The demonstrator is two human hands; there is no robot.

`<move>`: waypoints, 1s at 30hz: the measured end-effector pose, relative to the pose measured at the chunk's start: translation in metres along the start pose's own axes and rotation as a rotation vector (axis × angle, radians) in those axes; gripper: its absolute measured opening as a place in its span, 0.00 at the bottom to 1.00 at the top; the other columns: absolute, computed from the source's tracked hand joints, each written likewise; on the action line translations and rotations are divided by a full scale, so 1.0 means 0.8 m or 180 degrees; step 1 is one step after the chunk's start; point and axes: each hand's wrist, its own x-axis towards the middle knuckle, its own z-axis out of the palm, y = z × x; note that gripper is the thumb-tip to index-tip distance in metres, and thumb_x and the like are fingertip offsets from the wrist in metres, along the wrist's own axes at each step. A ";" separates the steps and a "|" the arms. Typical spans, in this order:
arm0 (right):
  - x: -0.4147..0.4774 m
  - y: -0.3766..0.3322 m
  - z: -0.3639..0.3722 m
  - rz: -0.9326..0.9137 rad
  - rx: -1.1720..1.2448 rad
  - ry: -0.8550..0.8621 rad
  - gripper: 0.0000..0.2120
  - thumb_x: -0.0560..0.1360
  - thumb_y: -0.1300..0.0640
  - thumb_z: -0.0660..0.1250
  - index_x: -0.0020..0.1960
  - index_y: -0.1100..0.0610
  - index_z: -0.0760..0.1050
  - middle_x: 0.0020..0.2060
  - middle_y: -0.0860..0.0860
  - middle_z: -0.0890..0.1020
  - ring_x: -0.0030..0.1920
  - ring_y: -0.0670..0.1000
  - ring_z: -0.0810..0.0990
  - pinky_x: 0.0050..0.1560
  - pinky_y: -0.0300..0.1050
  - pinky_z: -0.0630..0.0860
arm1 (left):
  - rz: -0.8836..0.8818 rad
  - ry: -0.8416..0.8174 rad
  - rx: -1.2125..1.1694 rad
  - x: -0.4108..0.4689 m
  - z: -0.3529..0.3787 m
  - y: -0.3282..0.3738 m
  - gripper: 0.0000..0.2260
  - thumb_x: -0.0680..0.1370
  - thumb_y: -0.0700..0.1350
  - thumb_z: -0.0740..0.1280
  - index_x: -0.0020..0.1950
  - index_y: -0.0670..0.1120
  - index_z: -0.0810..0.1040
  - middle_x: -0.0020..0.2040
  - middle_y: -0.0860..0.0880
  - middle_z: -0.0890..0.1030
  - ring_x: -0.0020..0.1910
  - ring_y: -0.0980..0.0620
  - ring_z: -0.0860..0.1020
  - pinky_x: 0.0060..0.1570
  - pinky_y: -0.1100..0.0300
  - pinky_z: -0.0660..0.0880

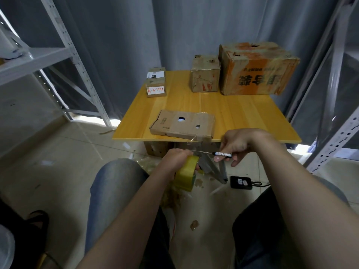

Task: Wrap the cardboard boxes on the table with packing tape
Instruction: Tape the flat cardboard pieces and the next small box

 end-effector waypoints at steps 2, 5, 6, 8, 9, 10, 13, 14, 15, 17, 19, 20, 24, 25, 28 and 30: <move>-0.004 -0.003 0.000 -0.0009 -0.0070 -0.0011 0.20 0.72 0.56 0.81 0.53 0.72 0.82 0.30 0.56 0.78 0.30 0.51 0.74 0.58 0.59 0.83 | -0.0050 0.0046 -0.0019 0.002 -0.001 -0.004 0.12 0.83 0.46 0.67 0.63 0.40 0.78 0.46 0.37 0.87 0.45 0.38 0.87 0.52 0.45 0.84; -0.021 -0.016 -0.009 0.0005 -0.0328 -0.0012 0.21 0.70 0.56 0.82 0.52 0.71 0.83 0.34 0.58 0.79 0.30 0.51 0.74 0.56 0.59 0.84 | -0.0104 -0.0034 0.0275 0.001 -0.005 -0.007 0.08 0.83 0.47 0.67 0.57 0.43 0.79 0.34 0.45 0.87 0.32 0.50 0.86 0.31 0.60 0.81; -0.029 -0.020 -0.016 -0.0043 -0.0312 -0.0034 0.21 0.69 0.55 0.83 0.52 0.70 0.83 0.34 0.57 0.79 0.30 0.51 0.74 0.54 0.58 0.85 | -0.0081 -0.0095 0.0462 0.000 -0.006 -0.008 0.06 0.83 0.48 0.68 0.52 0.45 0.79 0.29 0.50 0.84 0.26 0.55 0.83 0.24 0.65 0.77; -0.042 -0.026 -0.029 -0.0302 -0.0007 -0.0127 0.19 0.65 0.54 0.84 0.50 0.65 0.85 0.33 0.55 0.81 0.31 0.50 0.75 0.49 0.53 0.86 | 0.0038 -0.0194 0.0643 0.000 -0.006 -0.008 0.05 0.82 0.48 0.69 0.48 0.48 0.79 0.26 0.56 0.82 0.23 0.58 0.81 0.19 0.66 0.73; -0.046 -0.028 -0.034 -0.0508 0.0218 -0.0122 0.20 0.63 0.53 0.84 0.49 0.63 0.85 0.33 0.55 0.82 0.32 0.50 0.76 0.47 0.50 0.85 | 0.0134 -0.0262 0.0636 0.001 -0.005 -0.006 0.05 0.82 0.47 0.69 0.48 0.48 0.80 0.27 0.57 0.82 0.23 0.59 0.81 0.19 0.66 0.73; -0.048 -0.029 -0.037 -0.0728 0.0455 -0.0029 0.21 0.62 0.52 0.84 0.49 0.62 0.84 0.34 0.55 0.83 0.32 0.51 0.78 0.45 0.49 0.85 | 0.0237 -0.0334 0.0608 0.000 -0.002 -0.002 0.04 0.82 0.48 0.70 0.50 0.49 0.81 0.28 0.58 0.83 0.24 0.60 0.81 0.19 0.66 0.73; -0.035 -0.024 -0.043 -0.0999 0.1129 0.0935 0.22 0.63 0.53 0.85 0.50 0.61 0.79 0.34 0.55 0.81 0.27 0.52 0.77 0.39 0.53 0.85 | 0.0476 -0.0497 0.0548 -0.003 0.004 0.013 0.06 0.81 0.51 0.71 0.56 0.51 0.82 0.33 0.60 0.85 0.29 0.61 0.83 0.22 0.66 0.75; -0.026 -0.019 -0.046 -0.0897 0.1184 0.1448 0.20 0.65 0.52 0.85 0.47 0.59 0.79 0.33 0.56 0.81 0.26 0.53 0.77 0.35 0.53 0.84 | 0.0509 -0.0551 0.0561 -0.004 0.005 0.019 0.07 0.81 0.52 0.71 0.57 0.52 0.82 0.34 0.59 0.85 0.30 0.60 0.84 0.23 0.65 0.76; -0.018 -0.012 -0.051 -0.0691 0.1024 0.1971 0.18 0.67 0.50 0.84 0.44 0.58 0.78 0.33 0.56 0.81 0.26 0.55 0.78 0.32 0.52 0.84 | 0.0530 -0.0597 0.0582 -0.005 0.005 0.024 0.07 0.80 0.52 0.71 0.57 0.53 0.83 0.35 0.58 0.86 0.30 0.60 0.84 0.24 0.65 0.77; -0.005 0.006 -0.060 -0.0099 0.0159 0.2632 0.19 0.70 0.45 0.81 0.41 0.60 0.80 0.35 0.58 0.84 0.31 0.60 0.83 0.34 0.55 0.84 | 0.0543 -0.0646 0.0648 -0.006 0.005 0.030 0.07 0.79 0.53 0.72 0.55 0.54 0.84 0.36 0.56 0.87 0.31 0.60 0.84 0.26 0.63 0.78; 0.000 0.019 -0.061 0.0393 -0.0463 0.2634 0.20 0.70 0.45 0.79 0.41 0.62 0.81 0.36 0.59 0.84 0.36 0.60 0.84 0.39 0.55 0.83 | 0.0535 -0.0702 0.0711 -0.008 0.005 0.030 0.08 0.80 0.53 0.72 0.56 0.53 0.84 0.36 0.56 0.87 0.31 0.60 0.84 0.27 0.63 0.79; 0.001 0.022 -0.059 0.0520 -0.0613 0.2521 0.19 0.69 0.46 0.80 0.41 0.62 0.80 0.36 0.59 0.84 0.36 0.59 0.83 0.37 0.53 0.82 | 0.0524 -0.0738 0.0759 -0.009 0.006 0.028 0.08 0.80 0.53 0.71 0.57 0.53 0.83 0.36 0.57 0.86 0.31 0.60 0.84 0.26 0.63 0.78; 0.009 0.001 -0.053 0.0269 -0.1030 0.2748 0.14 0.76 0.47 0.75 0.41 0.57 0.79 0.40 0.54 0.82 0.39 0.55 0.80 0.33 0.46 0.72 | 0.0571 -0.0555 0.1220 -0.007 0.009 0.015 0.12 0.79 0.58 0.70 0.59 0.56 0.83 0.40 0.56 0.85 0.38 0.58 0.84 0.34 0.60 0.77; 0.011 -0.012 -0.048 -0.0154 -0.0920 0.2882 0.13 0.76 0.45 0.75 0.43 0.55 0.81 0.43 0.52 0.83 0.43 0.53 0.80 0.38 0.46 0.73 | 0.0576 -0.0603 0.1226 -0.005 0.009 0.011 0.11 0.80 0.58 0.69 0.59 0.57 0.83 0.39 0.58 0.85 0.35 0.60 0.84 0.31 0.63 0.77; 0.020 -0.058 -0.020 -0.1474 -0.0558 0.2461 0.18 0.74 0.37 0.74 0.57 0.46 0.83 0.60 0.46 0.79 0.62 0.48 0.75 0.61 0.50 0.73 | 0.0546 -0.0847 0.0987 -0.005 0.012 -0.001 0.09 0.82 0.55 0.67 0.56 0.53 0.83 0.36 0.63 0.85 0.31 0.64 0.83 0.23 0.69 0.75; 0.032 -0.078 0.002 -0.1560 -0.0968 0.1961 0.31 0.72 0.31 0.72 0.70 0.45 0.77 0.72 0.48 0.73 0.73 0.53 0.68 0.73 0.57 0.66 | 0.0507 -0.0883 0.0843 -0.007 0.013 -0.005 0.08 0.82 0.53 0.67 0.52 0.52 0.84 0.36 0.62 0.85 0.31 0.63 0.83 0.24 0.68 0.75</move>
